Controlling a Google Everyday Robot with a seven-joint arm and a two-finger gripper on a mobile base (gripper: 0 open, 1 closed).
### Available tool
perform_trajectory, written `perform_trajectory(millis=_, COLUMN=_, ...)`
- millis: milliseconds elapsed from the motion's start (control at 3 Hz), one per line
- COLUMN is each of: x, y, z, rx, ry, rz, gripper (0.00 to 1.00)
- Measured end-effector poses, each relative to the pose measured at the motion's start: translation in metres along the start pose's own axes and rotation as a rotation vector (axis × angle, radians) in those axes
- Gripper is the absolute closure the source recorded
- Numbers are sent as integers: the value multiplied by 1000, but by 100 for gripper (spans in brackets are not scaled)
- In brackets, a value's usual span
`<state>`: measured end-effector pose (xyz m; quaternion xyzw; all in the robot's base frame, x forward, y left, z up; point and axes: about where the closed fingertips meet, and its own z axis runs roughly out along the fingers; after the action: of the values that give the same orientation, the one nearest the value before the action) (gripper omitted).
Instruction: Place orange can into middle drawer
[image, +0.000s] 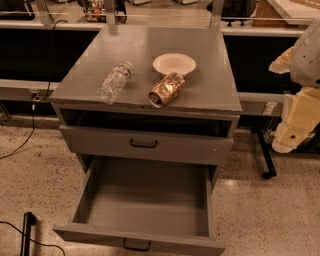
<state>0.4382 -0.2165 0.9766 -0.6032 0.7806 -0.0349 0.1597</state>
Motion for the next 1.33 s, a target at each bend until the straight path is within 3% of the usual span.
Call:
perform_trajectory(millis=333, x=0, y=0, z=0, rx=0, ry=0, rz=0, gripper=0)
perform_trajectory(millis=667, x=-17, y=-8, z=5, rx=45, ry=-11, rz=-85, gripper=0)
perform_trajectory(millis=1000, x=-52, y=-9, z=17, rx=145, ry=-26, rz=-300, gripper=0)
perform_trajectory(millis=1333, x=-65, y=-22, z=16, rx=212, ry=-49, rz=-385, gripper=0)
